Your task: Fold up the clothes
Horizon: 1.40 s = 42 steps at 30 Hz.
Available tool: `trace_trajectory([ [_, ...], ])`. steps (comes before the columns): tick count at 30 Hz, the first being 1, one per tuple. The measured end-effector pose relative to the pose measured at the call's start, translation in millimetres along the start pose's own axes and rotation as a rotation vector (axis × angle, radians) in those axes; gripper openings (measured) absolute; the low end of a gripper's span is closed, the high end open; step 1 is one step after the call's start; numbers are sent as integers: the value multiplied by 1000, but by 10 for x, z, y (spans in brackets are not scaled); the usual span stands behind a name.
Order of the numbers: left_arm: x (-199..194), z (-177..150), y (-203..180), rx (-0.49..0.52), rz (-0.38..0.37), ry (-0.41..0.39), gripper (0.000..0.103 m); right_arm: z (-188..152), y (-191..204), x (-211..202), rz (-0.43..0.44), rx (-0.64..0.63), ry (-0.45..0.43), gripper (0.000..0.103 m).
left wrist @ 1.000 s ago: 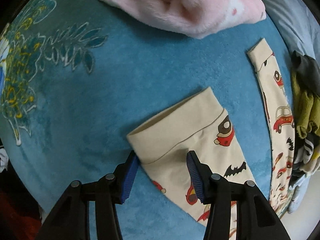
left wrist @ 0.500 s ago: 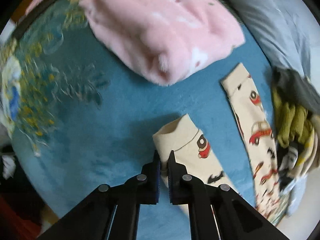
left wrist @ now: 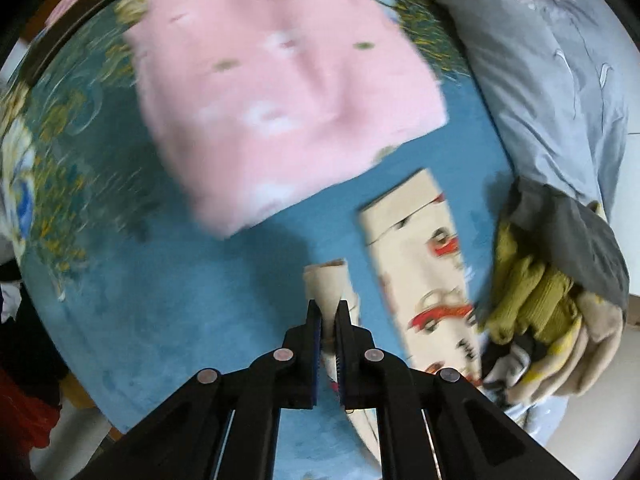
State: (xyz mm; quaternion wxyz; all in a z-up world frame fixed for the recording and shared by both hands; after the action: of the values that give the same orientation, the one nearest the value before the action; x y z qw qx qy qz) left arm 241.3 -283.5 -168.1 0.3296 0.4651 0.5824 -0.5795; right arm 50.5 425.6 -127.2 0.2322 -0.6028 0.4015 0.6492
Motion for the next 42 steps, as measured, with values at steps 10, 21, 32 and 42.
trace_trajectory([
  [10, 682, 533, -499, -89, 181, 84, 10, 402, 812, 536, -84, 24, 76, 1],
  [21, 805, 681, -775, 60, -122, 37, 60, 499, 1024, 1004, -96, -5, 55, 2],
  [32, 895, 437, -94, 7, -140, 20, 44, 421, 999, 978, -95, -56, 28, 2],
  [42, 597, 435, -298, 185, -61, -21, 7, 374, 1041, 1010, -95, -73, 38, 2],
])
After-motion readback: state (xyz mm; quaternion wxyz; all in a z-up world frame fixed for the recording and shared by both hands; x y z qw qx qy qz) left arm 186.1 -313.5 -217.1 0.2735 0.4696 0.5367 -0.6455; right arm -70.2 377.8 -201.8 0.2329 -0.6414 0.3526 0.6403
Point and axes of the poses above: each gripper's, at about its wrist camera, not at the fingertips, and x roughly the way its jaws point, y to its left, z to its top, the point moved 8 cm from there along x, roughly the way its jaws point, and after that the axes turned 11 degrees about -z, right-handed, at the moved point
